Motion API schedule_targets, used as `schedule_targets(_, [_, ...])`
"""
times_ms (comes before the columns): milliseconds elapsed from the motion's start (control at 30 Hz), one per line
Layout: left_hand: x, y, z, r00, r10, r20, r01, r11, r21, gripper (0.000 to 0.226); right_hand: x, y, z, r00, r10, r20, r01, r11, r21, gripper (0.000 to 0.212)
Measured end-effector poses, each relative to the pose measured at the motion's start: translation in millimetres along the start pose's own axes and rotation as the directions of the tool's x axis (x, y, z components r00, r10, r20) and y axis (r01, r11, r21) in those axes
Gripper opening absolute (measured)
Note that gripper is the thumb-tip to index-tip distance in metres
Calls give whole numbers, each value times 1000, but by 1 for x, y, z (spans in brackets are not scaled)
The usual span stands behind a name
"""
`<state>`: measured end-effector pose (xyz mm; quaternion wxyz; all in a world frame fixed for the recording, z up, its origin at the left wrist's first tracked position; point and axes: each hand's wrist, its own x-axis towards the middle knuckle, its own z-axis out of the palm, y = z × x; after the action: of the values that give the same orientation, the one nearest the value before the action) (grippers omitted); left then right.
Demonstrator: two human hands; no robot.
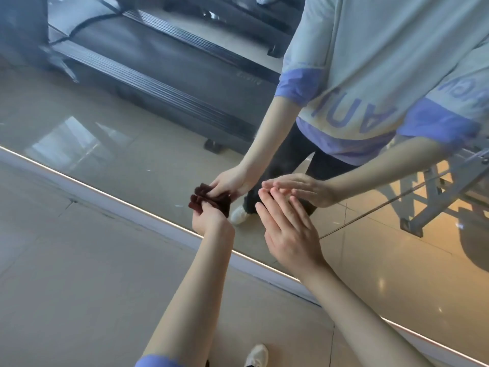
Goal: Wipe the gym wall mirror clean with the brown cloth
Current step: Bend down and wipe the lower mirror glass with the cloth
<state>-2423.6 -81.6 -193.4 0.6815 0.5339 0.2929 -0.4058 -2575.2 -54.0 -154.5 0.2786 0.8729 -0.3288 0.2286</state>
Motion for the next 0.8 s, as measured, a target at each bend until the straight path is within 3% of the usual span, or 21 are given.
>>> schedule_targets(100, [21, 17, 5, 998, -51, -22, 51, 999, -15, 21, 6, -6, 5, 1000, 0, 6, 0, 1000, 7, 41])
schedule_targets(233, [15, 0, -9, 998, 48, 42, -52, 993, 105, 29, 9, -12, 14, 1000, -11, 5, 11, 1000, 16, 40])
schedule_targets(433, [52, 20, 0, 996, -87, -33, 90, 992, 91, 24, 7, -6, 19, 996, -82, 43, 83, 996, -39, 41])
schedule_targets(567, [23, 4, -9, 999, 8, 50, -15, 991, 130, 30, 7, -8, 23, 998, -63, 5, 63, 996, -62, 39])
schedule_targets(800, [45, 10, -5, 999, -34, -18, 36, 981, 191, 33, 9, -12, 22, 998, -52, 32, 54, 998, -41, 38])
